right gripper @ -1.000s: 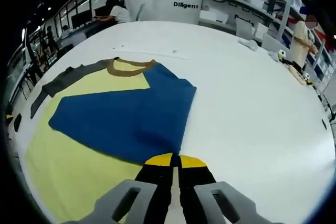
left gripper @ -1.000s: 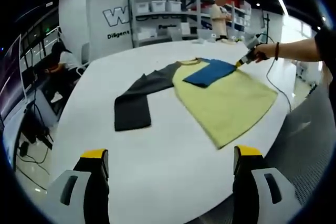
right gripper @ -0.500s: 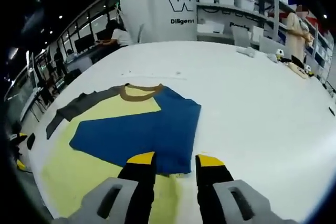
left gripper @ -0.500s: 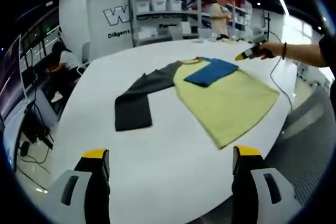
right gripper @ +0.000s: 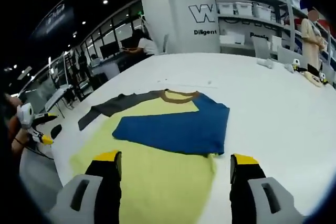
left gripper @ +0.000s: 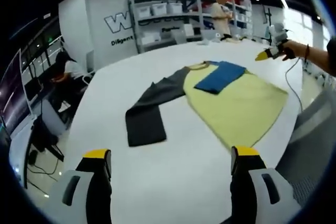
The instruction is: Fold the garment on the visible template until the final outline fits inside the template.
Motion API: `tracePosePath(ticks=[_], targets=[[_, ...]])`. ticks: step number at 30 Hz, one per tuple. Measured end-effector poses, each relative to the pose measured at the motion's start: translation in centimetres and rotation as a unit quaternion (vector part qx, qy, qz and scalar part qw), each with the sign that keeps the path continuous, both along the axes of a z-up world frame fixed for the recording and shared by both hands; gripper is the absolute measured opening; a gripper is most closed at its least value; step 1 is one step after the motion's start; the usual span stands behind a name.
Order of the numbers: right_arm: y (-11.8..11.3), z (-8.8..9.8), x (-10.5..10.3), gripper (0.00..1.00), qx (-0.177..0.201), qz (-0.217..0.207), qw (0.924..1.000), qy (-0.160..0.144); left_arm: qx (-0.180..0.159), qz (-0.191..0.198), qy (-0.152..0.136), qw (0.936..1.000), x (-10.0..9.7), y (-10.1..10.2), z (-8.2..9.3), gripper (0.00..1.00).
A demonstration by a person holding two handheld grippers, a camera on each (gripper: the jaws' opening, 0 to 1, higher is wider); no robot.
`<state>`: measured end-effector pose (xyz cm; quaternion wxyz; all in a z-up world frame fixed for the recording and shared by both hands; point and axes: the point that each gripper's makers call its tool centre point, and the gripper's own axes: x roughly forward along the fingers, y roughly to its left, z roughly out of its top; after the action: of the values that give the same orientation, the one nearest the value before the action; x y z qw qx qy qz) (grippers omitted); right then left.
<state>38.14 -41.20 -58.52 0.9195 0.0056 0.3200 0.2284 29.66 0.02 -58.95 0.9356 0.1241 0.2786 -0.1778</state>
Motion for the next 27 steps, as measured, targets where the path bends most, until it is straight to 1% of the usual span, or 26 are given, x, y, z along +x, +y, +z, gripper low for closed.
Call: tracePosePath(ticks=[3,6,8,10,11,12,15,17,22,24,26,27], targets=[[0.7,0.3,-1.6,0.89,0.0,0.016,0.9999,-0.003,0.004,0.004,0.0,1.0,0.8,0.6,0.1,0.88],[1.5,0.6,-3.0,0.92,0.006,0.03,0.9994,-0.013,0.005,0.01,-0.007,0.9999,1.8,1.1,0.4,0.87],[1.7,0.6,-3.5,0.94,0.008,0.033,0.9993,-0.014,0.006,0.016,-0.011,0.9998,2.5,1.6,0.6,0.84],[2.0,0.7,-3.9,0.96,0.01,0.036,0.9991,-0.019,0.017,0.017,-0.013,0.9996,3.2,2.0,0.5,0.81],[2.0,0.7,-4.0,0.96,0.01,0.036,0.9991,-0.019,0.026,0.022,-0.013,0.9993,3.7,2.4,0.4,0.8],[2.0,0.7,-4.1,0.97,0.008,0.036,0.9991,-0.02,0.028,0.021,-0.015,0.9993,4.0,2.5,0.4,0.79],[2.3,0.9,-4.5,0.98,0.005,0.041,0.9988,-0.026,0.026,0.027,-0.022,0.9991,5.4,2.9,0.6,0.75],[2.5,1.0,-4.6,0.99,0.004,0.044,0.9986,-0.031,0.025,0.029,-0.022,0.999,5.9,3.1,0.5,0.73],[2.9,1.0,-4.8,0.99,-0.002,0.053,0.998,-0.034,0.036,0.026,-0.022,0.9988,7.8,3.5,-0.2,0.7],[3.2,1.3,-4.8,0.99,0.003,0.056,0.9976,-0.039,0.037,0.026,-0.022,0.9987,8.6,3.7,-0.4,0.68],[3.5,1.4,-4.7,0.99,0.011,0.058,0.9974,-0.041,0.034,0.025,-0.029,0.9987,9.3,3.9,-0.6,0.67],[3.7,1.5,-4.8,0.99,0.013,0.063,0.9972,-0.038,0.029,0.029,-0.039,0.9984,10.0,4.0,-0.6,0.66]])
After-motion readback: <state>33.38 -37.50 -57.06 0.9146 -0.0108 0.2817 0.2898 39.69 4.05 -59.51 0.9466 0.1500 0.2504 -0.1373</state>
